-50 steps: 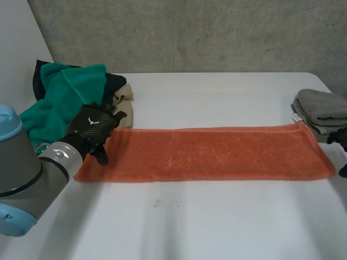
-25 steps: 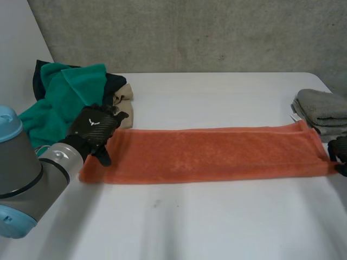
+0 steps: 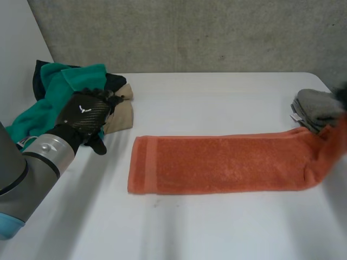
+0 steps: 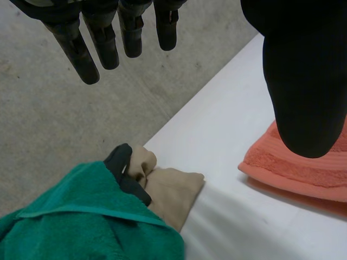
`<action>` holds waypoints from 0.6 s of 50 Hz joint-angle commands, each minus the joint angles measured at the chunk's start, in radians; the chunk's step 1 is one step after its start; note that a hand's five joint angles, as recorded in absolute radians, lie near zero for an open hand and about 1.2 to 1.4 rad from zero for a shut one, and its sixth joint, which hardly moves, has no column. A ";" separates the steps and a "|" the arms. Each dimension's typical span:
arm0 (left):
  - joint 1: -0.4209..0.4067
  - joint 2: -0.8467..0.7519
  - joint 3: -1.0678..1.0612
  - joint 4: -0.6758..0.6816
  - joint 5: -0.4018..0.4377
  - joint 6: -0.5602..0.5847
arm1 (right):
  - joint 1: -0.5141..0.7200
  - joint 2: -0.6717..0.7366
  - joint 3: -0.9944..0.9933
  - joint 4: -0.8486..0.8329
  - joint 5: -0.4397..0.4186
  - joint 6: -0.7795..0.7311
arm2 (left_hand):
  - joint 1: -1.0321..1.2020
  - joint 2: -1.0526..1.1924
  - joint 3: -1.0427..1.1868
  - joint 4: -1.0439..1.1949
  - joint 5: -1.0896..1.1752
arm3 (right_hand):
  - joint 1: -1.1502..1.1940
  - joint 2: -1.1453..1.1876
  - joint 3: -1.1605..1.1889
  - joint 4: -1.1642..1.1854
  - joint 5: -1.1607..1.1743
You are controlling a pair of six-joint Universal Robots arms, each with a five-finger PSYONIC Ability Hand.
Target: Fold the laundry.
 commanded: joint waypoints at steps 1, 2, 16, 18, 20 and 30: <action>0.000 0.029 -0.009 -0.001 -0.002 -0.001 | 0.428 0.050 -0.073 -0.096 -0.037 -0.005 | -0.012 -0.034 -0.038 -0.029 -0.050 | 0.296 0.217 0.204 0.197 0.233; 0.001 0.030 -0.012 -0.001 -0.002 -0.001 | 0.470 0.076 -0.084 -0.102 -0.043 -0.005 | -0.012 -0.034 -0.038 -0.029 -0.050 | 0.296 0.217 0.204 0.197 0.233; -0.011 0.018 -0.023 0.005 -0.002 -0.001 | 0.895 0.422 -0.262 -0.009 -0.054 -0.110 | -0.012 -0.034 -0.038 -0.029 -0.050 | 0.296 0.217 0.204 0.197 0.233; -0.012 0.015 -0.015 0.009 -0.002 -0.001 | 0.889 0.416 -0.263 0.013 -0.038 -0.118 | -0.012 -0.034 -0.038 -0.029 -0.050 | 0.169 0.090 0.077 0.070 0.106; -0.017 0.010 -0.006 0.026 -0.002 -0.001 | 0.883 0.399 -0.259 0.034 0.001 -0.102 | -0.012 -0.034 -0.038 -0.029 -0.050 | -0.754 -0.833 -0.846 -0.853 -0.817; -0.156 -0.098 0.134 0.072 -0.013 -0.038 | 0.719 0.135 -0.089 0.061 0.163 0.295 | -0.012 -0.033 -0.037 -0.028 -0.049 | -0.926 -1.005 -1.018 -1.025 -0.989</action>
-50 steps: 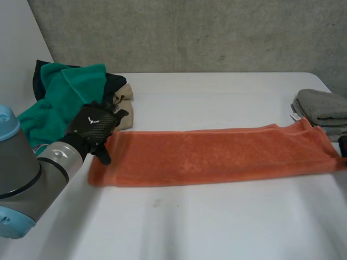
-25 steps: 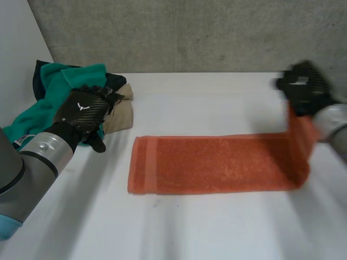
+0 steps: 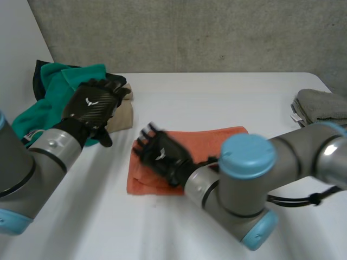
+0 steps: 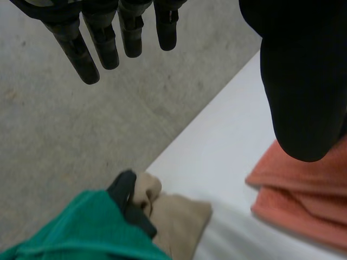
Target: Fold the laundry.
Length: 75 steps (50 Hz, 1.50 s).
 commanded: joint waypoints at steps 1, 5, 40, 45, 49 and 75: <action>-0.117 -0.094 0.110 0.018 -0.006 -0.042 | -0.169 -0.203 0.150 0.022 0.077 0.311 | -0.008 -0.030 -0.034 -0.025 -0.046 | -0.048 -0.038 -0.035 -0.038 -0.048; -0.170 -0.176 0.159 0.018 -0.004 -0.064 | -0.229 -0.252 0.239 0.042 0.083 0.402 | -0.011 -0.033 -0.037 -0.028 -0.049 | -0.048 -0.038 -0.035 -0.038 -0.048; -0.169 -0.036 0.104 -0.177 -0.281 -0.094 | -0.181 -0.311 0.264 -0.155 0.030 -0.024 | -0.006 -0.027 -0.031 -0.022 -0.043 | 1.173 1.184 1.187 1.184 1.174; -0.111 -0.003 0.050 -0.165 -0.279 -0.098 | -0.032 -0.207 0.227 -0.150 -0.124 -0.032 | -0.008 -0.030 -0.034 -0.025 -0.046 | 1.173 1.184 1.187 1.184 1.174; -0.089 -0.005 0.007 -0.134 -0.279 -0.099 | 0.028 -0.087 0.210 -0.139 -0.161 -0.027 | -0.008 -0.030 -0.034 -0.025 -0.046 | 1.173 1.184 1.187 1.184 1.174; -0.324 -0.265 0.309 -0.049 -0.253 -0.197 | -0.214 -0.179 -0.033 0.247 0.137 0.629 | -0.012 -0.034 -0.038 -0.029 -0.050 | -0.048 -0.038 -0.035 -0.038 -0.048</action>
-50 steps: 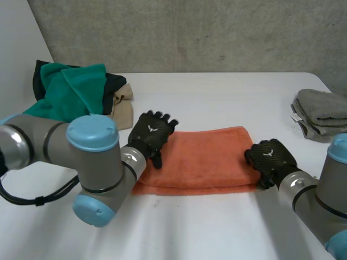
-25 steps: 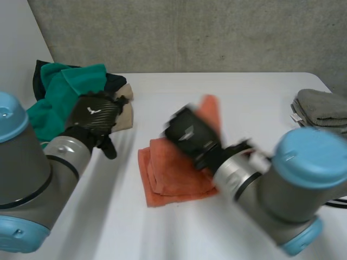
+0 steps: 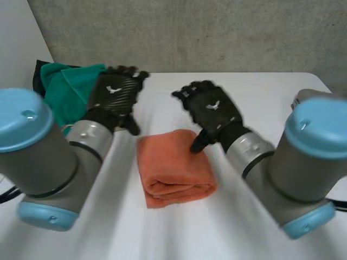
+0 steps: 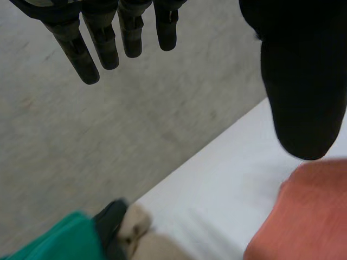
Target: Fold the laundry.
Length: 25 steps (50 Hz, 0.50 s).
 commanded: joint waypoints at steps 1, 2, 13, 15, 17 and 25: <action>-0.092 -0.202 0.155 -0.099 0.012 -0.031 | -0.077 0.169 -0.209 0.301 -0.004 0.065 | -0.012 -0.034 -0.038 -0.029 -0.050 | -0.049 -0.040 -0.036 -0.036 -0.048; -0.095 -0.233 0.175 -0.126 0.007 -0.031 | -0.077 0.199 -0.236 0.332 -0.005 0.062 | -0.009 -0.030 -0.034 -0.025 -0.046 | -0.049 -0.040 -0.036 -0.036 -0.048; -0.092 -0.456 0.278 -0.444 -0.180 -0.038 | -0.072 0.431 -0.389 0.512 -0.014 0.000 | -0.012 -0.034 -0.038 -0.029 -0.050 | -0.049 -0.040 -0.036 -0.036 -0.048; -0.092 -0.451 0.265 -0.438 -0.179 -0.038 | -0.072 0.435 -0.389 0.512 -0.006 -0.035 | -0.012 -0.034 -0.038 -0.029 -0.050 | -0.049 -0.040 -0.036 -0.036 -0.048; -0.091 -0.427 0.249 -0.421 -0.179 -0.038 | -0.072 0.429 -0.388 0.507 0.000 -0.086 | -0.012 -0.034 -0.038 -0.029 -0.050 | -0.049 -0.040 -0.036 -0.036 -0.048; -0.088 -0.252 0.234 -0.361 -0.146 -0.023 | -0.068 0.290 -0.296 0.334 0.107 -0.149 | -0.012 -0.034 -0.038 -0.029 -0.050 | -0.049 -0.040 -0.036 -0.036 -0.048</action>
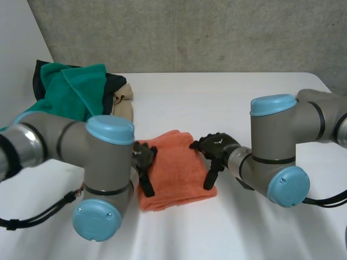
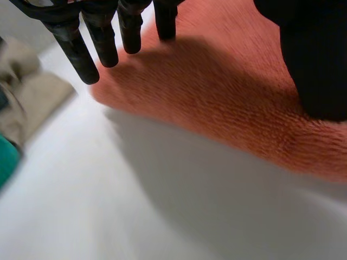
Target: Fold the laundry.
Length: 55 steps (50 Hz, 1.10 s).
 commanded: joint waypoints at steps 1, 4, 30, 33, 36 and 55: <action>0.002 0.157 -0.012 0.057 0.046 0.012 | 0.005 -0.156 0.111 -0.185 0.094 -0.066 | 0.015 -0.001 -0.021 -0.029 -0.049 | -0.015 -0.040 -0.036 -0.036 -0.048; 0.028 0.223 0.003 0.076 0.098 0.013 | 0.014 -0.251 0.223 -0.299 0.102 -0.126 | 0.015 -0.001 -0.021 -0.029 -0.049 | -0.015 -0.040 -0.036 -0.036 -0.048; 0.148 0.279 0.106 0.037 0.747 0.008 | 0.217 -0.181 0.605 -0.782 0.097 -0.232 | 0.015 -0.001 -0.021 -0.029 -0.049 | -0.015 -0.040 -0.036 -0.036 -0.048; 0.148 0.277 0.105 0.037 0.744 0.005 | 0.217 -0.152 0.585 -0.784 0.100 -0.233 | 0.015 -0.001 -0.021 -0.029 -0.049 | -0.015 -0.040 -0.036 -0.036 -0.048; 0.148 0.277 0.105 0.037 0.744 0.005 | 0.215 -0.125 0.564 -0.786 0.100 -0.235 | 0.015 -0.001 -0.021 -0.029 -0.049 | -0.015 -0.040 -0.036 -0.036 -0.048; 0.149 0.283 0.129 0.039 0.744 0.001 | 0.211 -0.086 0.455 -0.798 0.091 -0.226 | 0.015 -0.001 -0.021 -0.029 -0.049 | 0.264 0.239 0.243 0.243 0.231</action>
